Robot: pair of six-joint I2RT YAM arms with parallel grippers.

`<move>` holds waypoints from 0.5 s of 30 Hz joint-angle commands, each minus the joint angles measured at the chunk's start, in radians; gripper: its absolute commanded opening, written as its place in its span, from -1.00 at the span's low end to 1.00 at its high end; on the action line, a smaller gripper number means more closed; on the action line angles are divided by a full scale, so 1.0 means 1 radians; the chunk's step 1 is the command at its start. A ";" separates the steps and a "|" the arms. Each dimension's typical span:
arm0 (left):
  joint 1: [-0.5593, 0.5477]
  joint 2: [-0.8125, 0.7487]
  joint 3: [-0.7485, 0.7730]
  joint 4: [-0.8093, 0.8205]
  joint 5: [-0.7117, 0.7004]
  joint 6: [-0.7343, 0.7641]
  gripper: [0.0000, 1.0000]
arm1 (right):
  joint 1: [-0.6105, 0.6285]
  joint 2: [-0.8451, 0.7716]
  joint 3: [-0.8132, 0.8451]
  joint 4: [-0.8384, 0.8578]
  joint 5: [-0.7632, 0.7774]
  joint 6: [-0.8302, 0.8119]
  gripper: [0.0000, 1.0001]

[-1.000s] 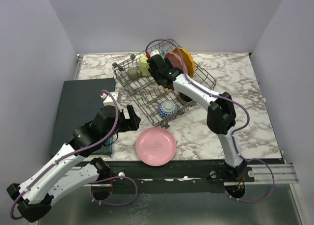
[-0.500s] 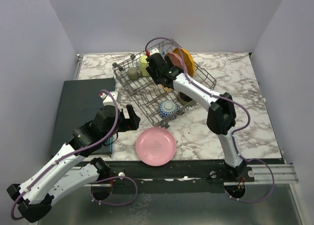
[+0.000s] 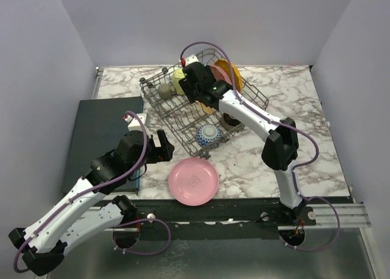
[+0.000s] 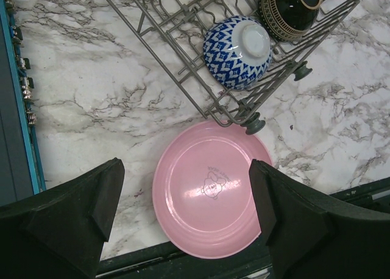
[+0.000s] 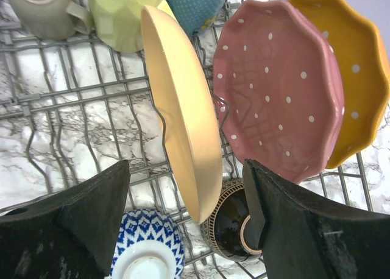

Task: Load the mixed dishes into the dish rack
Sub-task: Insert the plate into the dish rack.

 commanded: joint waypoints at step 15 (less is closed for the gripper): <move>0.005 0.016 -0.010 0.008 0.004 0.005 0.82 | 0.015 -0.286 -0.136 0.000 -0.189 0.125 0.64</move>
